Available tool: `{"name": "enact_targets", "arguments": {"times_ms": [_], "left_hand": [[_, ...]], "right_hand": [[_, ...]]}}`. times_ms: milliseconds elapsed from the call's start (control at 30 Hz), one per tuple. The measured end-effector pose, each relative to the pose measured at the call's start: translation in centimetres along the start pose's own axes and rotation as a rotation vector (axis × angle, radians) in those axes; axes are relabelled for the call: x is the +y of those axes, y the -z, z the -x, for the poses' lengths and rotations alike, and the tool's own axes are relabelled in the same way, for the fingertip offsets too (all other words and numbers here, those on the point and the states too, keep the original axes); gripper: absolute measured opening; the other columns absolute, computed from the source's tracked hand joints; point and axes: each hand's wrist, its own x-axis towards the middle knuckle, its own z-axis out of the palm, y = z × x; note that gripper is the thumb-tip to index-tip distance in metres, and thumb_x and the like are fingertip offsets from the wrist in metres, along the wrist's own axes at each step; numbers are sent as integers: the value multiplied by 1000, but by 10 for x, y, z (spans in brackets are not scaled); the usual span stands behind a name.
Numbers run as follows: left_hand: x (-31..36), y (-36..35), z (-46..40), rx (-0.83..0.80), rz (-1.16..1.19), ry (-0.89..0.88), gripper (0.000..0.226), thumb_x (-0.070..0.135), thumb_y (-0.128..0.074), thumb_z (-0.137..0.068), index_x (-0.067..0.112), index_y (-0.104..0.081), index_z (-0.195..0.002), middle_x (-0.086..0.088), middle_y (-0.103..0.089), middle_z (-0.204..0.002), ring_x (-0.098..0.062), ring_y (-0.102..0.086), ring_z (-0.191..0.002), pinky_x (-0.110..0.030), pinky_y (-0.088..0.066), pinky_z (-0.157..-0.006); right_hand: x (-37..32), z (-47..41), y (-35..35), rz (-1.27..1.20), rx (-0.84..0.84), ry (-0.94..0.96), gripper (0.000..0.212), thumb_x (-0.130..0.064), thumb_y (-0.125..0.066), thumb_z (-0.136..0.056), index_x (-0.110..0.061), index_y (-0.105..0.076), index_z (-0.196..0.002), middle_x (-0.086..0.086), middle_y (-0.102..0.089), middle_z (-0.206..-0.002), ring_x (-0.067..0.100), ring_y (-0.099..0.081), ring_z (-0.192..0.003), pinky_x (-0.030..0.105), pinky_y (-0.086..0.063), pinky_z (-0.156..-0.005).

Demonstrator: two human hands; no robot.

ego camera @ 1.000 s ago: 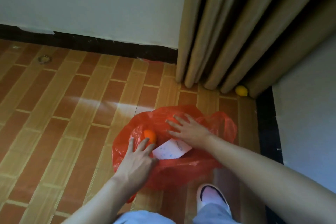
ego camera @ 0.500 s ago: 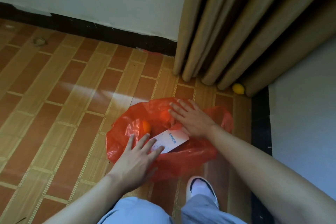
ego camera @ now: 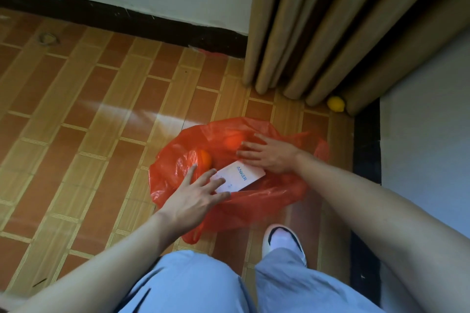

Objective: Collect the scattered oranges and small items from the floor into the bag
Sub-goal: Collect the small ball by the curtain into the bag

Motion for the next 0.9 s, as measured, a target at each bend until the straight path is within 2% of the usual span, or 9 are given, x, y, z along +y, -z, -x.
{"name": "enact_targets", "arguments": {"times_ms": [67,200,300,367,433,533,667,733,900], "left_hand": [[2,-9,5,-5,3,-34,61,7,-65,-84,36,-64,-137,-5,-61,-141,-37,-49,-141,-73,-34,-110],[7,-20,13,-64,21,-68,64,4,-62,-79,38,-67,-133,-2,-62,-140,-36,-49,-142,-73,-31,-111],[12,-24,15,-169,112,-45,62,6,-47,-91,35,-56,-145,-4,-43,-158,-36,-19,-157,-74,-8,-120],[16,-20,15,-270,142,-20,53,16,-43,-96,33,-55,-145,-5,-35,-162,-34,-8,-158,-72,-2,-121],[18,-16,15,-289,180,-16,44,35,-42,-98,32,-61,-137,-4,-41,-158,-34,-17,-156,-72,-8,-121],[19,-13,13,-146,180,10,46,51,-35,-99,31,-68,-124,-3,-53,-149,-33,-36,-150,-69,-25,-118],[20,4,-3,137,171,57,43,47,-37,-104,29,-65,-130,-5,-54,-149,-32,-41,-147,-65,-30,-118],[12,13,-14,159,166,96,47,50,-40,-102,29,-59,-140,-6,-48,-156,-33,-35,-151,-65,-25,-121],[-19,16,-37,-60,145,242,74,60,-42,-100,31,-16,-164,-2,-6,-173,-31,8,-159,-66,-3,-124]], "right_hand": [[8,5,-1,14,-60,-83,67,-24,-44,-105,-23,-17,-165,2,-7,-174,33,0,-159,63,-4,-123],[26,15,5,-34,-180,-319,60,-30,-32,-108,-22,-14,-165,2,-4,-174,32,4,-159,59,-5,-124],[30,16,7,-164,-253,-442,56,-29,-26,-109,-23,-18,-164,2,-9,-173,32,5,-159,59,-6,-125],[27,13,7,-274,-254,-515,57,-29,-28,-107,-23,-20,-163,2,-12,-172,31,5,-159,59,-6,-126],[22,11,8,-396,-208,-579,62,-30,-36,-102,-23,-24,-162,3,-14,-172,30,3,-159,59,-6,-126],[8,10,12,-492,-97,-613,68,-36,-40,-95,-25,-26,-161,1,-16,-172,27,1,-160,57,-4,-126],[-10,16,9,-519,61,-629,74,-52,-34,-94,-24,-27,-162,3,-19,-171,27,-2,-160,55,0,-126],[-17,22,2,-528,93,-629,78,-60,-36,-94,-25,-28,-162,2,-18,-172,27,-2,-160,55,-1,-126],[-31,43,-17,-537,-5,-642,82,-66,-29,-94,-26,-18,-165,2,-9,-173,26,1,-160,57,-1,-127]]}}
